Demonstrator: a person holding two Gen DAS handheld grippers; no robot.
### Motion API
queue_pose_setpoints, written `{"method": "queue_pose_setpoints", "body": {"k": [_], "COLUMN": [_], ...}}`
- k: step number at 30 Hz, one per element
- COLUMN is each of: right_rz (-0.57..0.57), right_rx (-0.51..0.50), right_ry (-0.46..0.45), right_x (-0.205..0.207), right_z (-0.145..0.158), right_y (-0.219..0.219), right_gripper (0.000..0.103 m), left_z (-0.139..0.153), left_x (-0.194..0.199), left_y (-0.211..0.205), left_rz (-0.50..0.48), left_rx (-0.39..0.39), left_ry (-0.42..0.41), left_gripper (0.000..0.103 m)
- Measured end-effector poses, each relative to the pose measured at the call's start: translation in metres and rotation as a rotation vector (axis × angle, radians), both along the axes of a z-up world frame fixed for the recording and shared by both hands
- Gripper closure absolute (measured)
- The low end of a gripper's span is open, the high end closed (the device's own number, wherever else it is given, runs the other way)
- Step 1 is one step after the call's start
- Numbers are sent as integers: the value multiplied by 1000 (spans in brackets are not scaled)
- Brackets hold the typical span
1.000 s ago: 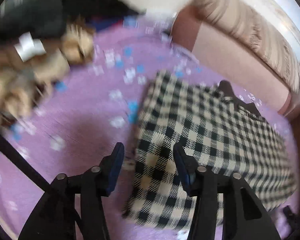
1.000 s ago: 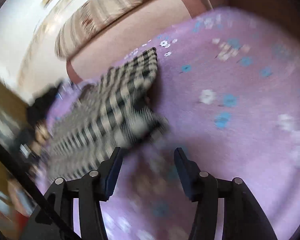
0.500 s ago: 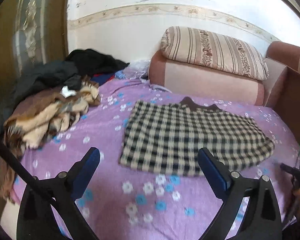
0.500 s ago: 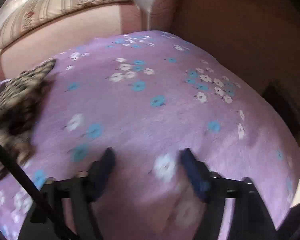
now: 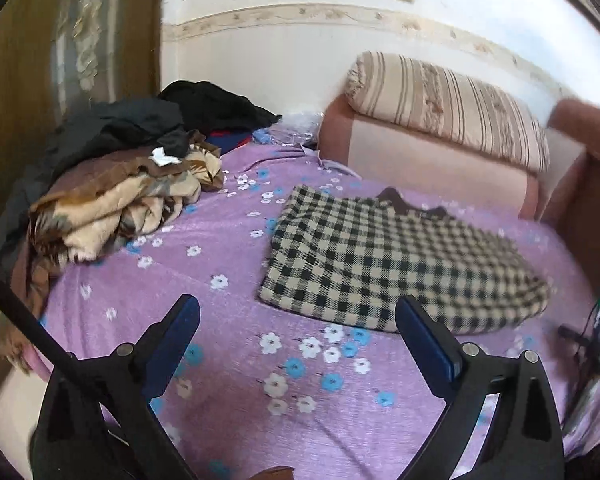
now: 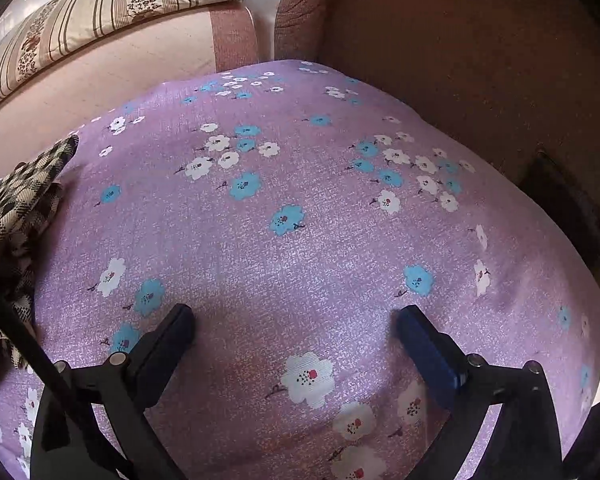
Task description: Fold large clothes
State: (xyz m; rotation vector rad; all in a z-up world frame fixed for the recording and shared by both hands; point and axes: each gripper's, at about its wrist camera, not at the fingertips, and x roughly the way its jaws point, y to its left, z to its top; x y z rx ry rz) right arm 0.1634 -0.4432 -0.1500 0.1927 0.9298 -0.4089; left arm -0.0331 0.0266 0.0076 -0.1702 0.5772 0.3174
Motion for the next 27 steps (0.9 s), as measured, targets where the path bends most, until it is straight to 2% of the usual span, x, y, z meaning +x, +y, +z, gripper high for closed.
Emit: {"method": "queue_pose_setpoints", "body": {"k": [2,7,12,14,19,24,27], "right_rz": [0,0,0,0,1,1,1], "right_rx": [0,0,1,1,1,1,1], "right_ry": [0,0,1,1,1,1,1], "right_x": [0,1,1,0,1,1,1], "right_z": [0,0,0,0,0,0,0], "right_y": [0,-1,-1,-1,-1,-1,-1], "right_gripper": [0,0,0,0,0,0,0], "left_z": [5,23,32,34,25,22,24], "left_x": [-6,-20,-33,-37,-43,-33,-38], "left_y": [-2,-1,11,13,11,-6,-21], "left_rz": [0,-3,21,3,-4,-31,-58], "left_rx": [-20,60,34,33,77,9,74], "left_ry": [-18,-61,-101,-108,-154,-139,-136], "left_gripper": [5,5,5,0,0,0,0]}}
